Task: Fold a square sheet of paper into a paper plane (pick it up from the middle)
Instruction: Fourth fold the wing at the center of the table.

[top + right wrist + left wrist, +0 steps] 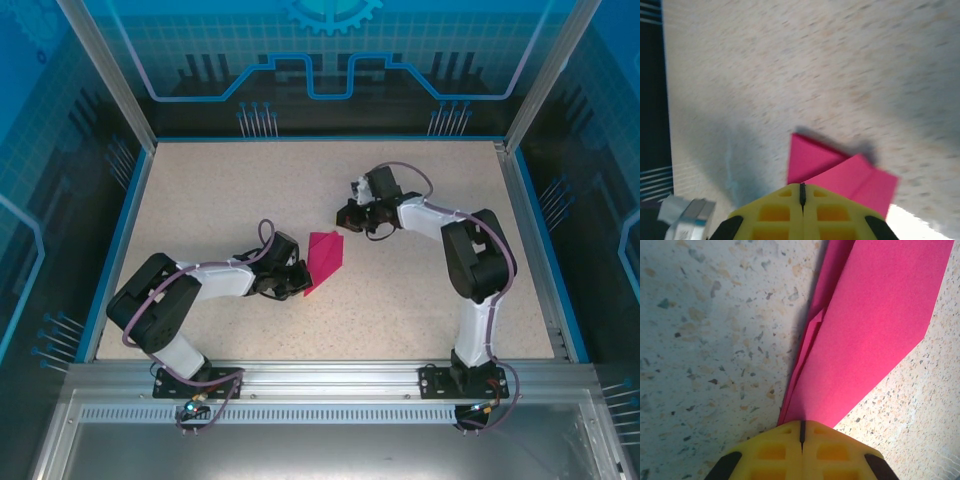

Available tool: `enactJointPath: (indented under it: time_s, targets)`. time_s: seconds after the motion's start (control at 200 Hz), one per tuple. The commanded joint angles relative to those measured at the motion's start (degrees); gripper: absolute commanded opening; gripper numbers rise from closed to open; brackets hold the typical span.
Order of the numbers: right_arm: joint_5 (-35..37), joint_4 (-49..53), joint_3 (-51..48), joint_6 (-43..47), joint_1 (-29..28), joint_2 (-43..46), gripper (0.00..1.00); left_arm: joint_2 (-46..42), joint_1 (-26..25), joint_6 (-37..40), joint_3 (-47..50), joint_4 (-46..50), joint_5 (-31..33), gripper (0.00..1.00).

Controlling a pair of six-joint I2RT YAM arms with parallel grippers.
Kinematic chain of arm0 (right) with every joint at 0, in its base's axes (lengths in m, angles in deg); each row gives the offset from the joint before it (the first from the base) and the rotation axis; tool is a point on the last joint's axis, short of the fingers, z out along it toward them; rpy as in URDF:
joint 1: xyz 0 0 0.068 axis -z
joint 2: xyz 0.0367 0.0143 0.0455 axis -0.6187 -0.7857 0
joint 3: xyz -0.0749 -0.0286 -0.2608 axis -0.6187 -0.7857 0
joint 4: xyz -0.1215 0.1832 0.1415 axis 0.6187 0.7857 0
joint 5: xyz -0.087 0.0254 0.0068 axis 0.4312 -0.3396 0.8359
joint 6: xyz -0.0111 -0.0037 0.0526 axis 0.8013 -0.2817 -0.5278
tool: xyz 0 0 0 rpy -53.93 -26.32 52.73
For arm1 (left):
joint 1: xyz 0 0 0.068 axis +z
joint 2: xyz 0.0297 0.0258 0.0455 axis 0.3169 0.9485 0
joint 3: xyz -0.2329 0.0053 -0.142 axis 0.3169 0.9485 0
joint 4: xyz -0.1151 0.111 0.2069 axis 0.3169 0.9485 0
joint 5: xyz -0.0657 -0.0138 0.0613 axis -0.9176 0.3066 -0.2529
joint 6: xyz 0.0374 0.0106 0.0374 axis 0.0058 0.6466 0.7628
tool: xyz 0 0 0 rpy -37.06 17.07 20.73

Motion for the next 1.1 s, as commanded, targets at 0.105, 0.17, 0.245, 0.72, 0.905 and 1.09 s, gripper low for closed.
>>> enactJointPath:
  time_s: [0.105, 0.17, 0.245, 0.72, 0.905, 1.09]
  targets:
    - [-3.3, -5.9, -6.2, -4.6, -5.6, -1.2, 0.03, 2.9, -0.2, 1.8, 2.5, 9.9, 0.8, 0.02]
    - [-3.4, -6.9, -6.9, -5.6, -6.6, -2.4, 0.03, 3.0, -0.2, 1.9, 2.5, 9.9, 0.7, 0.02]
    - [-3.6, -7.8, -7.5, -6.5, -7.2, -4.1, 0.02, 3.0, -0.2, 2.0, 2.5, 10.2, 0.7, 0.02]
    - [-0.4, -5.0, -8.2, -6.1, -7.2, -7.2, 0.01, 0.4, -0.2, 3.5, 3.5, 12.8, -1.7, 0.04]
    - [-0.7, -5.1, -8.3, -6.0, -6.9, -7.2, 0.01, -1.3, -0.2, 4.4, 4.3, 14.5, -2.0, 0.04]
    - [-0.9, -4.5, -8.1, -5.6, -6.7, -7.0, 0.01, -2.5, -0.2, 5.2, 4.7, 14.7, -4.0, 0.06]
